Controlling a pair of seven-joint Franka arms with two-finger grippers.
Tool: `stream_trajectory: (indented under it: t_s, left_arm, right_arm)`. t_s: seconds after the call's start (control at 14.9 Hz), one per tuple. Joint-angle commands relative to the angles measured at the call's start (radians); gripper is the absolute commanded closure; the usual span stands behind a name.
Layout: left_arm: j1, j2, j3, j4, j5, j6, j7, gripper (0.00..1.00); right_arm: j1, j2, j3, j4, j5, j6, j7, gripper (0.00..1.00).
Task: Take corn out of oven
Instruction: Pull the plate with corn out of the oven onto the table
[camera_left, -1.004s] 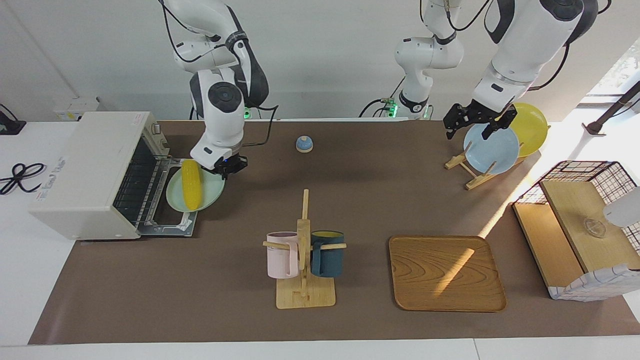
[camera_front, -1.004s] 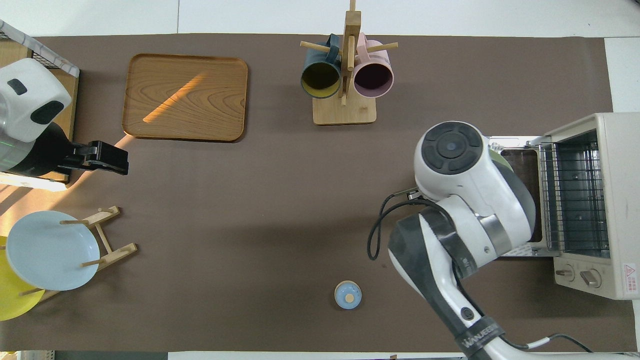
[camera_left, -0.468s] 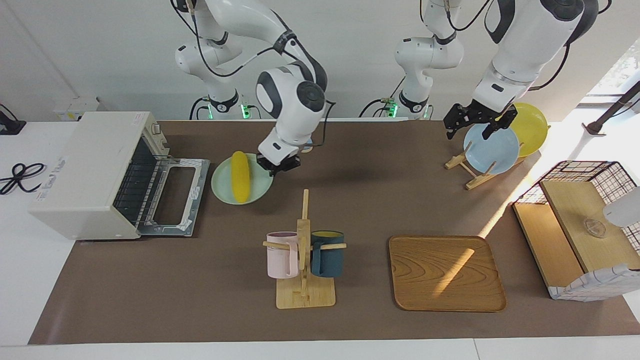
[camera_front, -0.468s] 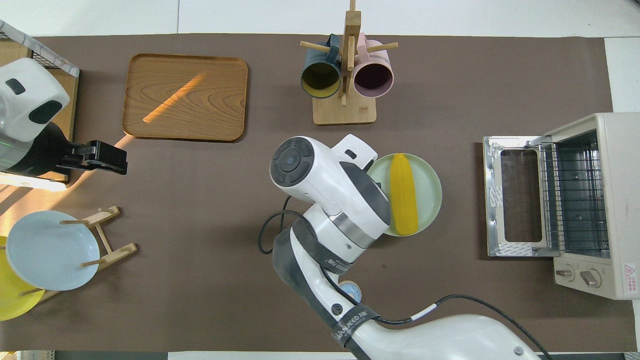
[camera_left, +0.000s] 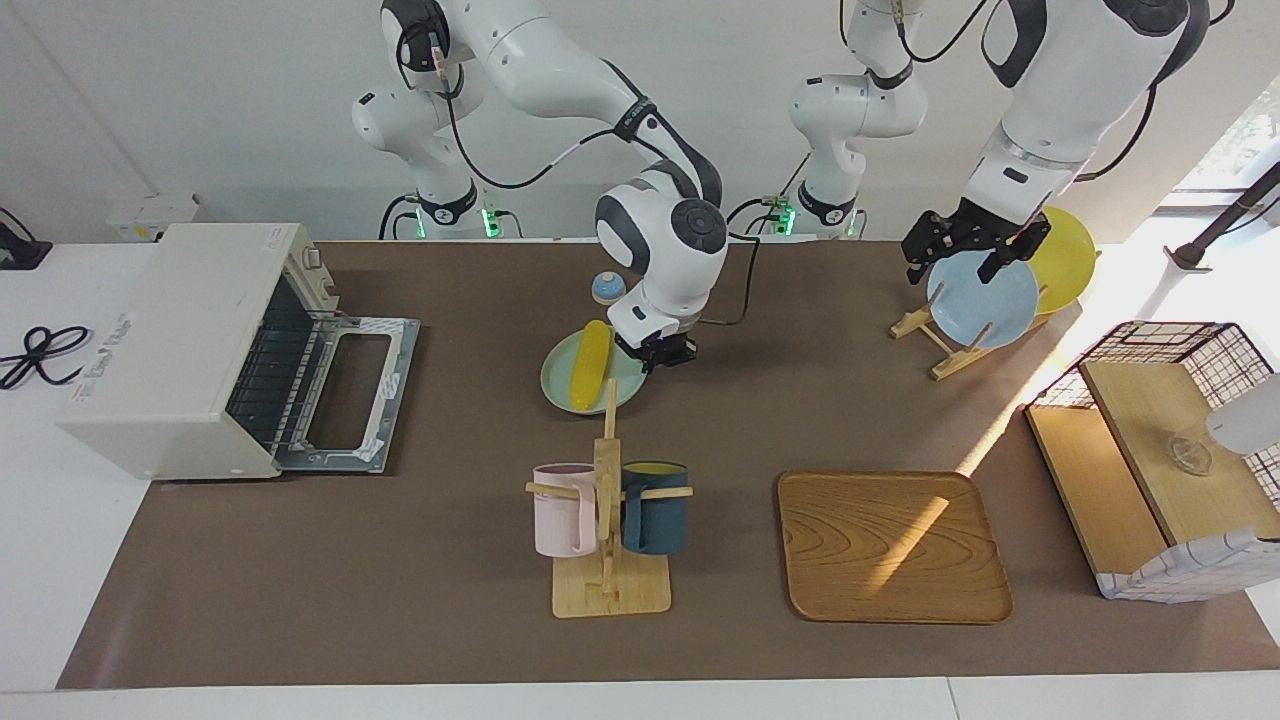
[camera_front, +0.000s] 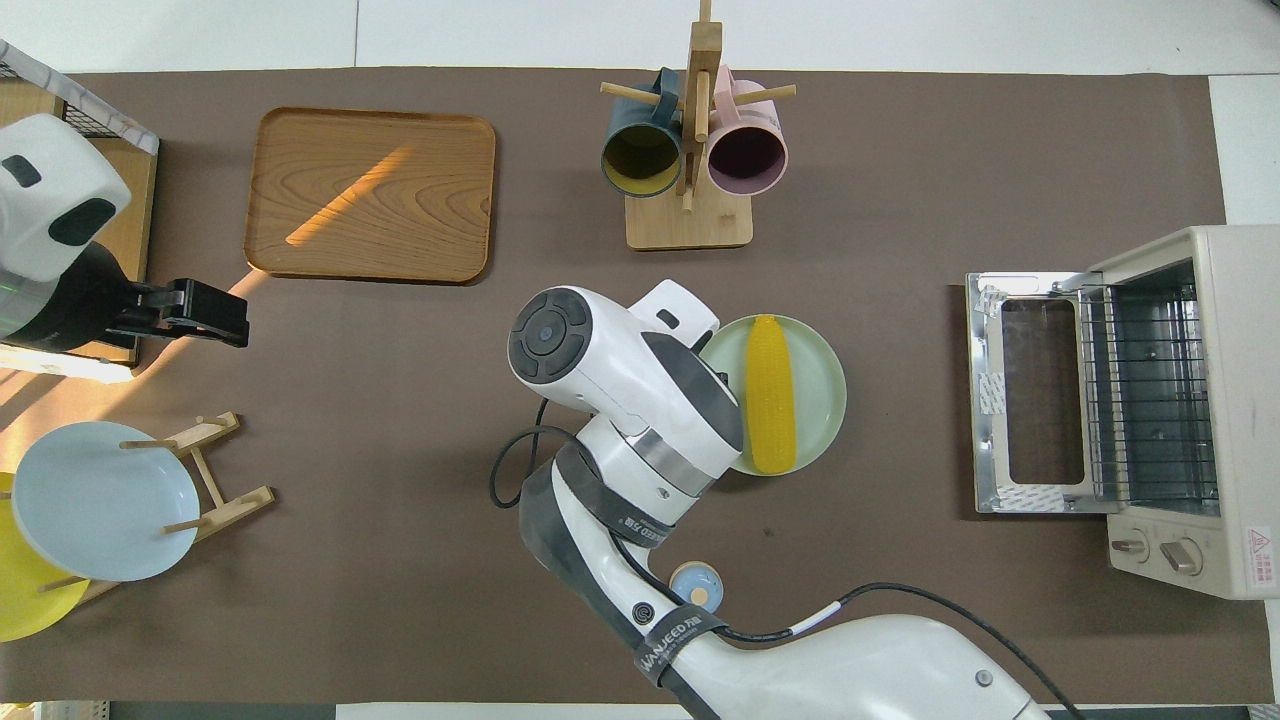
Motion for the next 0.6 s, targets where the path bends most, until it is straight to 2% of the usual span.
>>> stream_trajectory:
  t_s: [0.0, 0.07, 0.33, 0.4, 0.54]
  left_arm:
    - [0.018, -0.022, -0.007, -0.032, -0.007, 0.031, 0.009, 0.00]
    - [0.018, -0.022, -0.007, -0.032, -0.007, 0.033, 0.010, 0.00]
    - [0.024, -0.022, -0.007, -0.035, -0.007, 0.047, 0.016, 0.00]
    - [0.022, -0.022, -0.007, -0.038, -0.007, 0.048, 0.015, 0.00]
    - [0.013, -0.022, -0.007, -0.038, -0.007, 0.051, 0.015, 0.00]
  right_arm:
    - [-0.009, -0.022, 0.010, -0.041, 0.029, 0.028, 0.028, 1.00]
    - [-0.010, -0.019, 0.010, -0.034, 0.030, 0.031, 0.032, 1.00]
    - [-0.025, -0.006, 0.010, 0.052, 0.044, 0.024, 0.034, 0.61]
    - [-0.030, -0.009, 0.010, 0.068, 0.036, 0.018, 0.022, 0.56]
    - [-0.076, -0.034, 0.004, 0.071, 0.030, -0.033, -0.044, 0.54]
